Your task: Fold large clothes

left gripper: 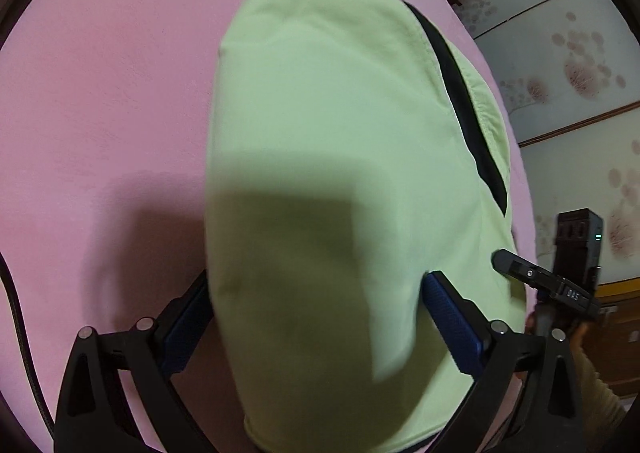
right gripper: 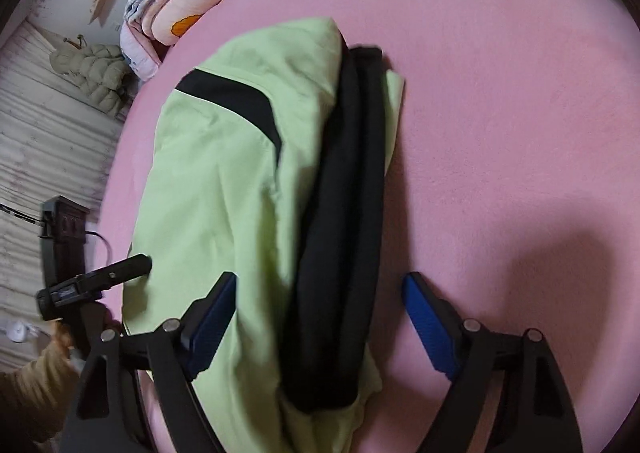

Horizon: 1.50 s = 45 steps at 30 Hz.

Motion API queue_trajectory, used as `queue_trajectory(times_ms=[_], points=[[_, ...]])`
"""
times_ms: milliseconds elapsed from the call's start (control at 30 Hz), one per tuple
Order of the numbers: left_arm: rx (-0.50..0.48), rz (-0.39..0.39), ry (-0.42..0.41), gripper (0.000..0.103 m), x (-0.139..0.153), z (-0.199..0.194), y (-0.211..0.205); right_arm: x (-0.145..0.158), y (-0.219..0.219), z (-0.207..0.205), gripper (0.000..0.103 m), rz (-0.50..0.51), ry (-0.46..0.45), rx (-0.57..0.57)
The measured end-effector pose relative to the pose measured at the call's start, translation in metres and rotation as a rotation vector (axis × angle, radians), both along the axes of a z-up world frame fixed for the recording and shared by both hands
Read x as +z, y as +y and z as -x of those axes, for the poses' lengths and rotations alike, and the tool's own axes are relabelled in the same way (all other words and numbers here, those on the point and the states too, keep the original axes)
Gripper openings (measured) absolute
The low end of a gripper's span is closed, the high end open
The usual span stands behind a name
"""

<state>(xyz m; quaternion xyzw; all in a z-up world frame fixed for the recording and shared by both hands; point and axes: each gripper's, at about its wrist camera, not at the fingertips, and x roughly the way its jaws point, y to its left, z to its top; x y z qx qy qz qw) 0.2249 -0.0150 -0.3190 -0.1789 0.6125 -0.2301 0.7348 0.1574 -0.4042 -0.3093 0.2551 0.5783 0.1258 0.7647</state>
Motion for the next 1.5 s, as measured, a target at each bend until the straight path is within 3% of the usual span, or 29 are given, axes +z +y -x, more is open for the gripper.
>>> queue_trajectory(times_ms=[167,200,233,333,433,500,567,700,800,900,1100,1300,1500], points=[[-0.05,0.064,0.004,0.103,-0.01,-0.007,-0.005,-0.011,0.0,-0.01,0.081,-0.121,-0.022,0.02],[-0.061,0.071,0.0,0.103,-0.011,-0.009,-0.006,-0.012,0.003,-0.013,0.075,-0.143,-0.033,0.038],[-0.064,0.074,0.003,0.103,-0.013,-0.01,-0.008,-0.017,0.008,-0.018,0.058,-0.169,-0.025,0.061],[-0.052,0.045,0.001,0.1,-0.009,-0.013,-0.011,-0.022,0.022,-0.029,0.046,-0.141,-0.014,0.063],[-0.056,-0.045,-0.044,0.082,0.01,-0.007,-0.02,-0.009,0.033,-0.021,0.03,-0.062,-0.032,0.038],[-0.077,-0.098,-0.096,0.056,0.027,0.002,-0.028,0.005,0.042,-0.013,0.021,-0.018,-0.052,0.024],[-0.097,-0.142,-0.143,0.044,0.048,0.013,-0.033,0.026,0.058,-0.003,0.015,0.053,-0.079,0.04],[-0.089,-0.177,-0.167,0.041,0.084,0.037,-0.02,0.067,0.099,0.018,0.013,0.2,-0.108,0.086],[-0.079,-0.144,-0.165,0.04,0.114,0.063,0.02,0.095,0.127,0.042,0.012,0.212,-0.115,0.09],[-0.085,-0.16,-0.17,0.04,0.135,0.085,0.059,0.117,0.171,0.068,0.012,0.181,-0.123,0.1],[-0.039,-0.207,-0.152,0.04,0.165,0.094,0.177,0.132,0.278,0.074,0.012,0.116,-0.119,0.156],[0.037,-0.239,-0.219,0.041,0.199,0.034,0.306,0.148,0.4,0.003,0.012,0.063,-0.202,0.245],[0.047,-0.252,-0.352,0.041,0.199,-0.082,0.403,0.148,0.493,-0.116,0.012,0.066,-0.306,0.237]])
